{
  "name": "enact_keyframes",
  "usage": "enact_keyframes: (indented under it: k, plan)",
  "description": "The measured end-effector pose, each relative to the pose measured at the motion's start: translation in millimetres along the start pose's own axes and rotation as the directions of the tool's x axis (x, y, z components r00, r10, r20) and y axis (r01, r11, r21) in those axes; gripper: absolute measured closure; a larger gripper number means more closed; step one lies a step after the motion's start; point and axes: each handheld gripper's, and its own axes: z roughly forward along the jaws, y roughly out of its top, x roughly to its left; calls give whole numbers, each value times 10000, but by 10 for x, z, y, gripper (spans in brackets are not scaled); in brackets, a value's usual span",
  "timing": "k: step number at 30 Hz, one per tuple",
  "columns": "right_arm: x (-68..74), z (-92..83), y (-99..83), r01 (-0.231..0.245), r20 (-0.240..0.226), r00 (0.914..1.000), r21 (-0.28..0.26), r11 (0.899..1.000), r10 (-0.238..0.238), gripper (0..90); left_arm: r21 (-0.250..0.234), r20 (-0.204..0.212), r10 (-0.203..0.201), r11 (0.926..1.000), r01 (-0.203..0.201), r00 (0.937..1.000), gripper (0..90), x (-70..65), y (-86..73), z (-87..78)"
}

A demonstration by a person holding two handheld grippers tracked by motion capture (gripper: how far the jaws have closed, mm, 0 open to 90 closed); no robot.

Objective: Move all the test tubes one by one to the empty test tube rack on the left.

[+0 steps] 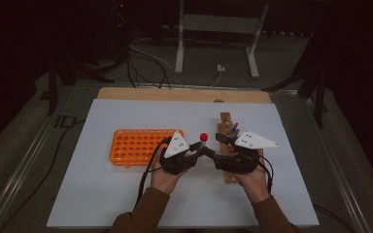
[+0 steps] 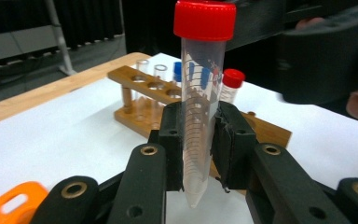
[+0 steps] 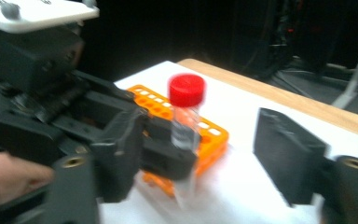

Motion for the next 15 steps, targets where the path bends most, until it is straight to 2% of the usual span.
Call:
enact_keyframes:
  k: [2, 10, 15]
  plan:
    - [-20, -20, -17, 65, 212, 9998, 49, 10000, -66, 245, -30, -125, 5, 10000, -6, 9999, 754, 24, -4, -21]
    - [-113, -105, -139, -311, 732, 9969, 98, 9995, 303, 35, -36, -662, -5, 10000, 2, 9978, 753, 125, -71, -80]
    - [-162, -190, -188, -325, 945, 9950, 61, 9995, 318, 0, -25, -866, -6, 10000, 4, 9962, 753, 171, -118, -107]
